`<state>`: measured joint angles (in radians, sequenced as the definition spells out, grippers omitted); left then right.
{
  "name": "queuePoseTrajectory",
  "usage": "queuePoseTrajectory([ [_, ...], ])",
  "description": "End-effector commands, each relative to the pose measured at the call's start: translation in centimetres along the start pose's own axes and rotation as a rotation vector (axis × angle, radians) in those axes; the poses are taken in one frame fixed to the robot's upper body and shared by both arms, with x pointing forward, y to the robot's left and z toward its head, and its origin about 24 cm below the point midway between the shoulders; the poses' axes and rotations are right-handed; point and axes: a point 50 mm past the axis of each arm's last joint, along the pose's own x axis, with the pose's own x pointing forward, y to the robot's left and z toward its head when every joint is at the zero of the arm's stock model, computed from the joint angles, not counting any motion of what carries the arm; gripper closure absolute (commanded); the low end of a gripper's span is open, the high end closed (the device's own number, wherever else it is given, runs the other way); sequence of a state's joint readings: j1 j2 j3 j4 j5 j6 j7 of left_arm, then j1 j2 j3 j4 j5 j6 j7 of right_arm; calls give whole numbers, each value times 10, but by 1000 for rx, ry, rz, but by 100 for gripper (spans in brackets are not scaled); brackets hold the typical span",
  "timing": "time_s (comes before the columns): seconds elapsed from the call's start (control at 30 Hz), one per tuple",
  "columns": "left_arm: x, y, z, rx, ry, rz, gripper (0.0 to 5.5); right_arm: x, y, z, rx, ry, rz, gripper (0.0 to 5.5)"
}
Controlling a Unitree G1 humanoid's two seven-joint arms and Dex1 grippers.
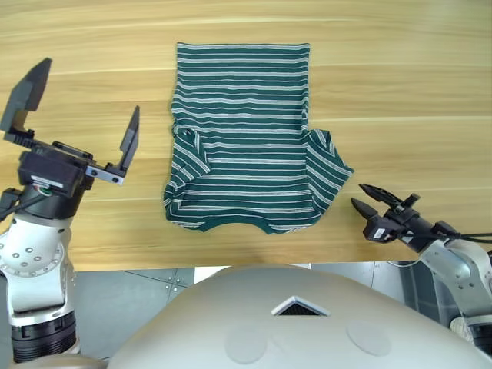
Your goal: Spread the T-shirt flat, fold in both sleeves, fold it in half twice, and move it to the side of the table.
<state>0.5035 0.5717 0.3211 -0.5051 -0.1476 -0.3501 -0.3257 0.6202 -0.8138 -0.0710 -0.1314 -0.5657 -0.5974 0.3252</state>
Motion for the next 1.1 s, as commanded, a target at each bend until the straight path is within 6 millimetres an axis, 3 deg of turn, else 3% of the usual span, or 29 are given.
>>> queuePoseTrajectory([
  [0.03, 1, -2, -21, 5, 109, 76, 69, 2, 20, -19, -55, 104, 159, 351],
  [0.27, 7, -17, -27, -36, 108, 74, 69, 34, -4, -15, -84, 76, -6, 351],
  [0.53, 9, -26, -29, -58, 102, 39, 69, 42, 0, -10, -75, 55, -6, 351],
  [0.87, 10, -31, -25, -70, 84, 16, 66, 41, 7, -8, -63, 36, 16, 537],
  [1.1, 11, -32, -23, -80, 74, 17, 66, 42, -3, 5, -18, -30, -67, 548],
])
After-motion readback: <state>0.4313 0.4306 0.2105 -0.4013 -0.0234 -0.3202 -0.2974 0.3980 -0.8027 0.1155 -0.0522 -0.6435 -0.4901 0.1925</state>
